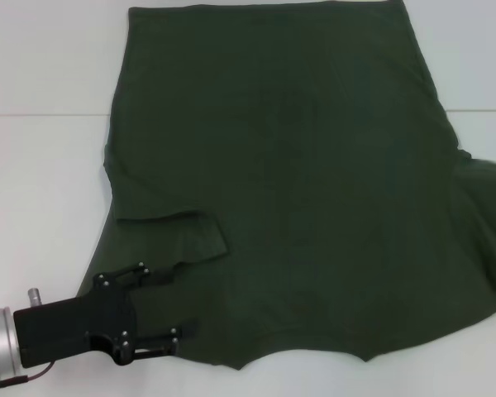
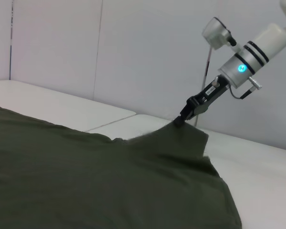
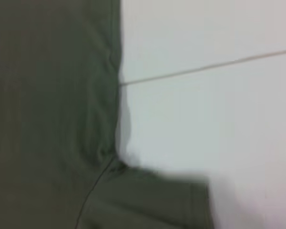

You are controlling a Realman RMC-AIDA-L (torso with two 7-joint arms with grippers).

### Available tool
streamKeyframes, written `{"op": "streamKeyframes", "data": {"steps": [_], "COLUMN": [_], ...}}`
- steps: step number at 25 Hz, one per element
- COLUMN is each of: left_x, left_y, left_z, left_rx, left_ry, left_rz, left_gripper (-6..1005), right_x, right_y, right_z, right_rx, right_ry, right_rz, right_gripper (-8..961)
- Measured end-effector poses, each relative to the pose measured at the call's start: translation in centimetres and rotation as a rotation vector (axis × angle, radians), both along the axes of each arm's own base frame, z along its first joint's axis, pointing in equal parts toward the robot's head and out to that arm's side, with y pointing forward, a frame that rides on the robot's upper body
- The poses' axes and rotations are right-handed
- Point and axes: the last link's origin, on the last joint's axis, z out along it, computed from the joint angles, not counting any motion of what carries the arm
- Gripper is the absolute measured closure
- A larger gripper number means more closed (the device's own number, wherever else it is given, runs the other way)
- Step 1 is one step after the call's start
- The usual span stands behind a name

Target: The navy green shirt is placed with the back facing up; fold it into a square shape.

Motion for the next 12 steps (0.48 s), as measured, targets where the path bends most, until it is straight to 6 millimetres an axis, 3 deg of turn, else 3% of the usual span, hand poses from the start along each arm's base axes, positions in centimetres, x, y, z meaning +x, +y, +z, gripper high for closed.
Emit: {"op": "streamKeyframes", "data": {"steps": [7, 12], "left_x": [0.0, -0.1], "left_y": [0.0, 0.0], "left_z": [0.1, 0.1], "left_rx": [-0.002, -0.002], "left_ry": [0.004, 0.004], "left_rz": [0.000, 0.001], "left_gripper": [131, 132], "right_x": [-0.7, -2.3], "right_y": [0.1, 1.2], "right_z": [1.4, 1.2], "right_rx": [0.038, 0.025], "right_ry": [0.023, 0.021], "right_rz": [0.032, 0.076], "right_gripper": [939, 939]}}
